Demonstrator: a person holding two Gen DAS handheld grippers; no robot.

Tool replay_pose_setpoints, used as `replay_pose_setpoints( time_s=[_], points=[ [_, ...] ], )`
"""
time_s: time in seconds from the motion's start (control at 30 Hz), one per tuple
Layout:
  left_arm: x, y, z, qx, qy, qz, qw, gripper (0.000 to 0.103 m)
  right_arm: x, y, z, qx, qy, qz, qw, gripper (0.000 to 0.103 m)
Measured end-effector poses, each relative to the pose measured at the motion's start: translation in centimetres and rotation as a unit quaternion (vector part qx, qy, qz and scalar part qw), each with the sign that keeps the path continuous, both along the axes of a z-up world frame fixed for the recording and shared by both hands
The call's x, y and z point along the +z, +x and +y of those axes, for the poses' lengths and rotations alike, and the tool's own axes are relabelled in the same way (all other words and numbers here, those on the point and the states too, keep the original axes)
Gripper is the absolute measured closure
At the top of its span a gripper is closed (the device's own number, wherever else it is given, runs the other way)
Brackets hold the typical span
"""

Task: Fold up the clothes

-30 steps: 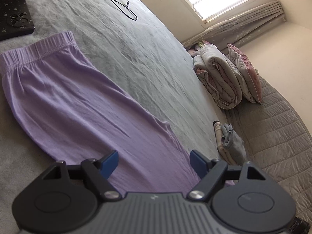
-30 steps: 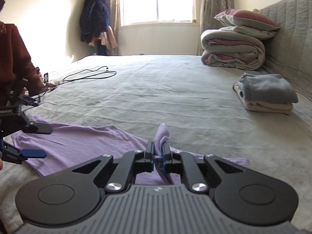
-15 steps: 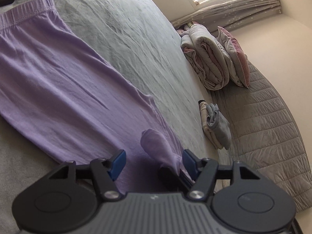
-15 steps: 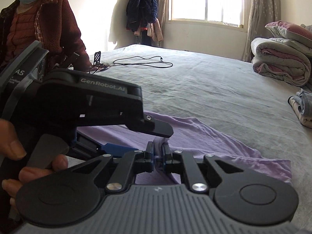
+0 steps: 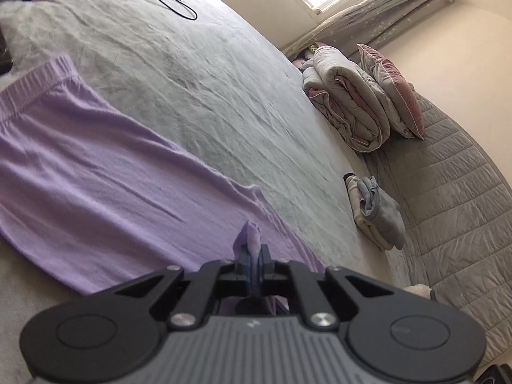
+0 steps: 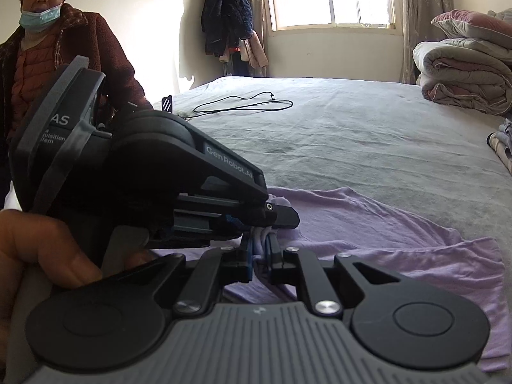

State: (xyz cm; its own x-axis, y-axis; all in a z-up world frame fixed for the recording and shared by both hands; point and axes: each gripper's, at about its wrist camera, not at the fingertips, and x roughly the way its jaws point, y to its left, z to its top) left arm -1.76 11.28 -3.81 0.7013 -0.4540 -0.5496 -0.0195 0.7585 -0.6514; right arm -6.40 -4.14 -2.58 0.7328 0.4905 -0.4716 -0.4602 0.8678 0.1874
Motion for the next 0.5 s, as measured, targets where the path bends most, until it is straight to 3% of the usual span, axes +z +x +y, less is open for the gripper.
replay_pose_setpoints(
  time_s=[0.1, 0.2, 0.5],
  points=[
    [1.7, 0.7, 1.2, 0.001, 0.037, -0.013, 0.9992, 0.099, 0.2, 0.8, 1.1, -0.004, 0.032, 0.011, 0.999, 0.092],
    [2.2, 0.8, 3.2, 0.007, 0.048, -0.045, 0.9978, 0.099, 0.3, 1.6, 2.2, -0.007, 0.063, 0.023, 0.998, 0.092],
    [1.7, 2.0, 9.1, 0.045, 0.058, -0.033, 0.9968, 0.099, -0.1, 3.6, 6.3, 0.001, 0.139, 0.054, 0.989, 0.091]
  ],
)
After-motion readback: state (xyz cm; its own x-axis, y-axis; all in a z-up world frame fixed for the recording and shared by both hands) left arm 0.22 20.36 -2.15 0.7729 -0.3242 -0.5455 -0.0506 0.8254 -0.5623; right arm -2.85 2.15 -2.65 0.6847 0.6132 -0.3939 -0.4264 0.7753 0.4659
